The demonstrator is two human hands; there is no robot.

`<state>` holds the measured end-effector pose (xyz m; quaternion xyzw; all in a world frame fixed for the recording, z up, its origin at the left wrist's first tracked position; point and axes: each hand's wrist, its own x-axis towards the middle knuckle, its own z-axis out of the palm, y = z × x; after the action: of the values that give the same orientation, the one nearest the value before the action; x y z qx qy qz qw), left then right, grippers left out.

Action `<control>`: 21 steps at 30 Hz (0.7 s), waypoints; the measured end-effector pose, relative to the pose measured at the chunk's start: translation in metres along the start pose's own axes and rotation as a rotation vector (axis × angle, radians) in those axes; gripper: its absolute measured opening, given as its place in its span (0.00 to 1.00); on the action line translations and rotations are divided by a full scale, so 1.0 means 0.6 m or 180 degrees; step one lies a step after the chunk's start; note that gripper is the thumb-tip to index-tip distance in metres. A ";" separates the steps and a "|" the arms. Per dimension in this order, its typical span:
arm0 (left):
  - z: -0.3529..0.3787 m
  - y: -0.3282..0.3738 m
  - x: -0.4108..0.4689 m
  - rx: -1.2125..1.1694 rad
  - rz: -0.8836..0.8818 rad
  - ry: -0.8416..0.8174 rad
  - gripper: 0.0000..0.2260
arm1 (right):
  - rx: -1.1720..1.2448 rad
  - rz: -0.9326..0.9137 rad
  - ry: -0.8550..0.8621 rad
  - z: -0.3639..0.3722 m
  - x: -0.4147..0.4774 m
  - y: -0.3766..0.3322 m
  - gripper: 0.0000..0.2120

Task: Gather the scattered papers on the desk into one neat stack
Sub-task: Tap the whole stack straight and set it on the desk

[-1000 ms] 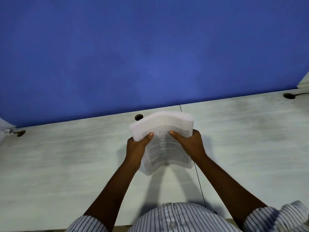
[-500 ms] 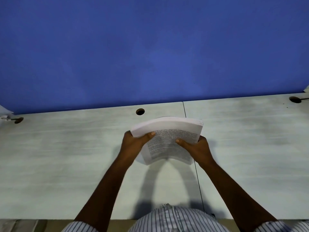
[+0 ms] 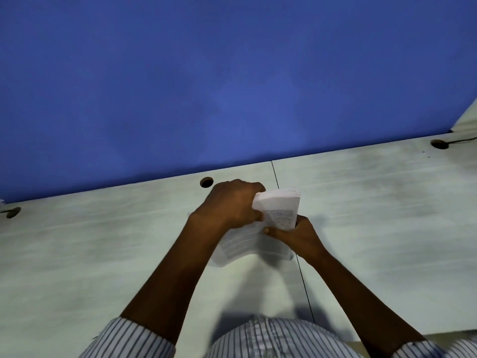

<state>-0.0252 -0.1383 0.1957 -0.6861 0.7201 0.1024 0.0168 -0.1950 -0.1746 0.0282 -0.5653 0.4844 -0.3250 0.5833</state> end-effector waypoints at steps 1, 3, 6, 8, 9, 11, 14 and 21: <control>0.001 0.000 0.002 0.0090 -0.0003 -0.0067 0.20 | -0.0050 -0.0025 -0.0004 -0.003 -0.003 0.004 0.17; 0.004 -0.002 0.004 0.0213 0.0032 -0.0071 0.20 | -0.0109 -0.0051 0.0027 -0.008 -0.005 0.018 0.17; 0.004 -0.010 0.011 0.0258 0.0142 -0.0020 0.18 | -0.0256 0.0078 0.0246 -0.011 -0.003 0.050 0.25; 0.000 -0.022 0.013 0.0075 0.0166 -0.0031 0.16 | -0.0400 0.0284 0.0533 -0.010 0.000 0.068 0.34; -0.004 -0.031 0.012 -0.0085 0.0128 -0.0033 0.15 | -0.0328 0.0432 0.0648 -0.011 0.001 0.072 0.38; -0.017 -0.055 0.005 -0.0715 -0.0061 0.0060 0.13 | 0.0036 0.0752 0.0697 -0.016 0.003 0.077 0.40; -0.027 -0.100 -0.018 -0.2148 -0.0648 0.0215 0.11 | 0.1188 0.0996 0.0148 -0.022 -0.004 0.071 0.31; 0.092 -0.151 -0.050 -0.4021 -0.1907 -0.0082 0.12 | 0.2021 0.1440 -0.0751 -0.054 -0.015 0.045 0.16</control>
<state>0.0598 -0.1026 0.1357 -0.7323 0.3021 0.5005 -0.3493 -0.2325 -0.1735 0.0069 -0.2696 0.4019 -0.2548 0.8372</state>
